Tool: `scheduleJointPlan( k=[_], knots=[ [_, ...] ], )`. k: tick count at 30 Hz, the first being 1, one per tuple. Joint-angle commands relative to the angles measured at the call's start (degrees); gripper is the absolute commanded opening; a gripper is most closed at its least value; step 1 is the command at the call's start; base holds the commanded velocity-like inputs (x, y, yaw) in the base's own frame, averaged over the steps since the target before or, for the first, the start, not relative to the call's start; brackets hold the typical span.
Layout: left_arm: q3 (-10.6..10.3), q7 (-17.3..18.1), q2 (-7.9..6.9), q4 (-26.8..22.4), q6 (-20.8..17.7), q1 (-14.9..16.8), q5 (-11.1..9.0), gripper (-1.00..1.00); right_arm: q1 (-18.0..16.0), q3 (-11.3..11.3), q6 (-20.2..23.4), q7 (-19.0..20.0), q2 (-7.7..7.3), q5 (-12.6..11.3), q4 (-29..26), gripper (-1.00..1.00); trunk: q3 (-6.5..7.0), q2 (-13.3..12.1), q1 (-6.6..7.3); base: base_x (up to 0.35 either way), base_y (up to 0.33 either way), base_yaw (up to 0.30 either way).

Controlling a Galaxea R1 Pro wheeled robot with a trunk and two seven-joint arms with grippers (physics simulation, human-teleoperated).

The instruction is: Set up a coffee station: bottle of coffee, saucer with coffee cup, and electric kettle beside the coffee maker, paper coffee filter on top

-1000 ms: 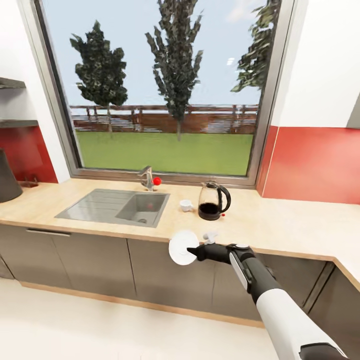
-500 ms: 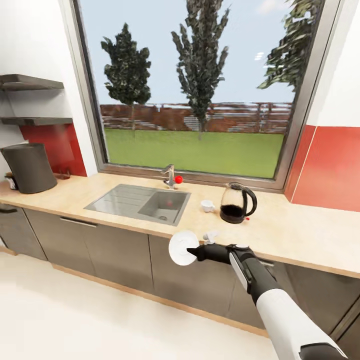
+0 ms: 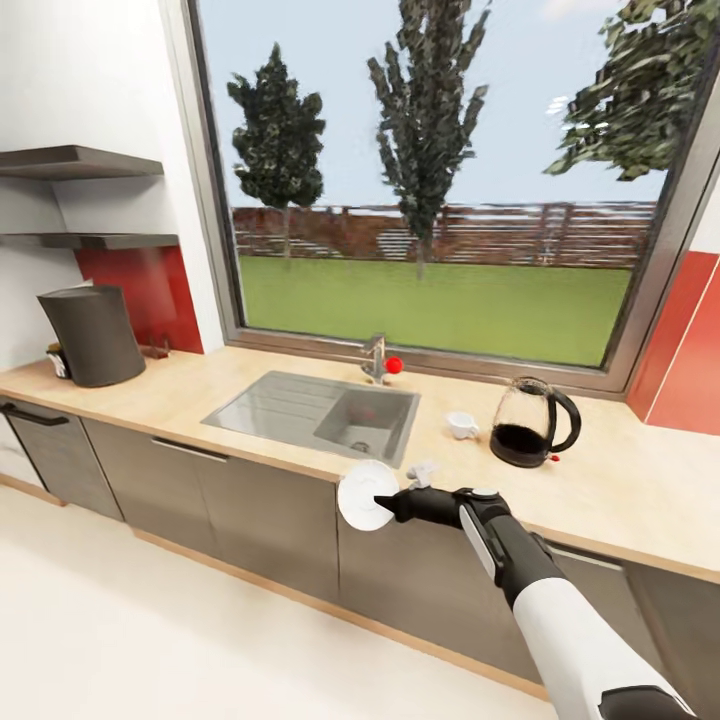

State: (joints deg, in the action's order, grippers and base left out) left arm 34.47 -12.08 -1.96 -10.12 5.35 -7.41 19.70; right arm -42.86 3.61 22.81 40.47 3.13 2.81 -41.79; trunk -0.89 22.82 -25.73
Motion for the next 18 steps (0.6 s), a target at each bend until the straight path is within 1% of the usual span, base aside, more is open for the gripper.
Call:
scheduleJointPlan(
  k=[1, 10, 12, 18],
  knots=[
    [0.4, -0.1, 0.02, 0.0, 0.2, 0.0, 0.6, 1.00, 0.0, -0.1, 0.3, 0.2, 0.03, 0.3, -0.1, -1.00, -0.09, 0.1, -0.06, 0.213, 0.240, 0.001],
    [0.5, -0.1, 0.02, 0.0, 0.3, 0.1, 0.4, 1.00, 0.0, -0.1, 0.6, 0.2, 0.06, 0.2, -0.1, -1.00, -0.09, 0.1, -0.06, 0.213, 0.240, 0.000],
    [0.6, 0.0, 0.02, -0.1, 0.3, 0.1, 0.3, 1.00, 0.0, -0.1, 0.6, 0.2, 0.12, 0.2, -0.2, -1.00, -0.09, 0.1, -0.06, 0.227, 0.240, 0.159],
    [0.6, -0.1, 0.02, -0.1, 0.3, 0.1, 0.2, 1.00, 0.0, -0.1, 0.6, 0.2, 0.05, 0.2, -0.2, -1.00, -0.09, 0.1, -0.06, 0.239, 0.240, 0.258]
  ],
)
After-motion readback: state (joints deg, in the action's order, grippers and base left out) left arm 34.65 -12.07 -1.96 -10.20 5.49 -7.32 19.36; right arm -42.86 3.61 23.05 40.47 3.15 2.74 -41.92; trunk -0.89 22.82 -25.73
